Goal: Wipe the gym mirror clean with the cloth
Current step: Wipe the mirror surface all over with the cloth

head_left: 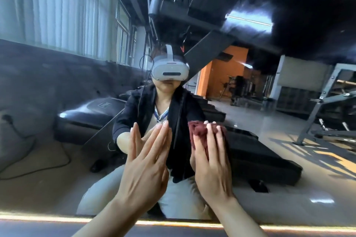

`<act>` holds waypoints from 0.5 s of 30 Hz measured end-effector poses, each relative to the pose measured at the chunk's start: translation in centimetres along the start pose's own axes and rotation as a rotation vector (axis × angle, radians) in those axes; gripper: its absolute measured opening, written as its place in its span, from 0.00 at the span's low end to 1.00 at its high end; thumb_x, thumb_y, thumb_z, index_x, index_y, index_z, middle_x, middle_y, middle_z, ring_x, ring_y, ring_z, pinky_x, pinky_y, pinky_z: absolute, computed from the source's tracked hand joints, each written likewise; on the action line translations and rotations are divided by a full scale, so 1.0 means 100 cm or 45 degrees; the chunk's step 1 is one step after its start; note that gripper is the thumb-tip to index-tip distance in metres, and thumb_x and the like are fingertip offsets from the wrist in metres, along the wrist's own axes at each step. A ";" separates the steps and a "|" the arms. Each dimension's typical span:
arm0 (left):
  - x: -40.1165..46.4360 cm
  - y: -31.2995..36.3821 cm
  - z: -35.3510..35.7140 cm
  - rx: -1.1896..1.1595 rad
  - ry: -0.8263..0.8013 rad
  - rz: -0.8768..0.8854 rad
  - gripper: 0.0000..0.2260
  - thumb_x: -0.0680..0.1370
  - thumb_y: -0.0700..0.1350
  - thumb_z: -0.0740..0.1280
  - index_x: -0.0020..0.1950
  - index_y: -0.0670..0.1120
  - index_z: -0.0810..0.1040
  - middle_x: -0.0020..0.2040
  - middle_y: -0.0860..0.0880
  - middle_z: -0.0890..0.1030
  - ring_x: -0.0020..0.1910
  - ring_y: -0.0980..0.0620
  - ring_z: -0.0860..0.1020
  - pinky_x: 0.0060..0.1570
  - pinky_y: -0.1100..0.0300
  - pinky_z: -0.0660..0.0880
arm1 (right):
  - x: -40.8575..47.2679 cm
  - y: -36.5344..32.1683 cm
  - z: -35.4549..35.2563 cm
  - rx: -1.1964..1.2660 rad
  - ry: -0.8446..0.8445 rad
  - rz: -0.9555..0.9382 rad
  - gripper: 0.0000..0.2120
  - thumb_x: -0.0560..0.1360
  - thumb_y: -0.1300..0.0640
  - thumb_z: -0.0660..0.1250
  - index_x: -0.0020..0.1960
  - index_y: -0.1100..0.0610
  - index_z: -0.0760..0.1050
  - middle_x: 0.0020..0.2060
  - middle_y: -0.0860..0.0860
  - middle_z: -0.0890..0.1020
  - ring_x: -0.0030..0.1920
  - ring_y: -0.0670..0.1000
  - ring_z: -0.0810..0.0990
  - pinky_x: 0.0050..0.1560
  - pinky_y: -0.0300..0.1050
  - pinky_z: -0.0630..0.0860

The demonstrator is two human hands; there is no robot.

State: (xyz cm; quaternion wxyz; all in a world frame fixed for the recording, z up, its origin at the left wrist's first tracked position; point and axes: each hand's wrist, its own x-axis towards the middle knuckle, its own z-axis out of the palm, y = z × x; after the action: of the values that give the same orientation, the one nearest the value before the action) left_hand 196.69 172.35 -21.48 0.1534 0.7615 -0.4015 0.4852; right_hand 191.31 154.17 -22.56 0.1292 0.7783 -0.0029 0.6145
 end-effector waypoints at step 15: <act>-0.113 0.009 0.049 -0.164 -0.106 -0.016 0.31 0.72 0.39 0.60 0.76 0.36 0.66 0.81 0.44 0.59 0.80 0.46 0.55 0.75 0.34 0.51 | -0.133 -0.067 0.013 -0.022 -0.309 0.010 0.25 0.79 0.64 0.54 0.75 0.56 0.66 0.81 0.57 0.48 0.76 0.64 0.59 0.80 0.56 0.50</act>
State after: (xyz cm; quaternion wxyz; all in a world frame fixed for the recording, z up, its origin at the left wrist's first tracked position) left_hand 196.64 173.97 -33.72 0.1882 0.7720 -0.4331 0.4254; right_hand 190.41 158.31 -36.86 0.1320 0.8457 -0.0267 0.5163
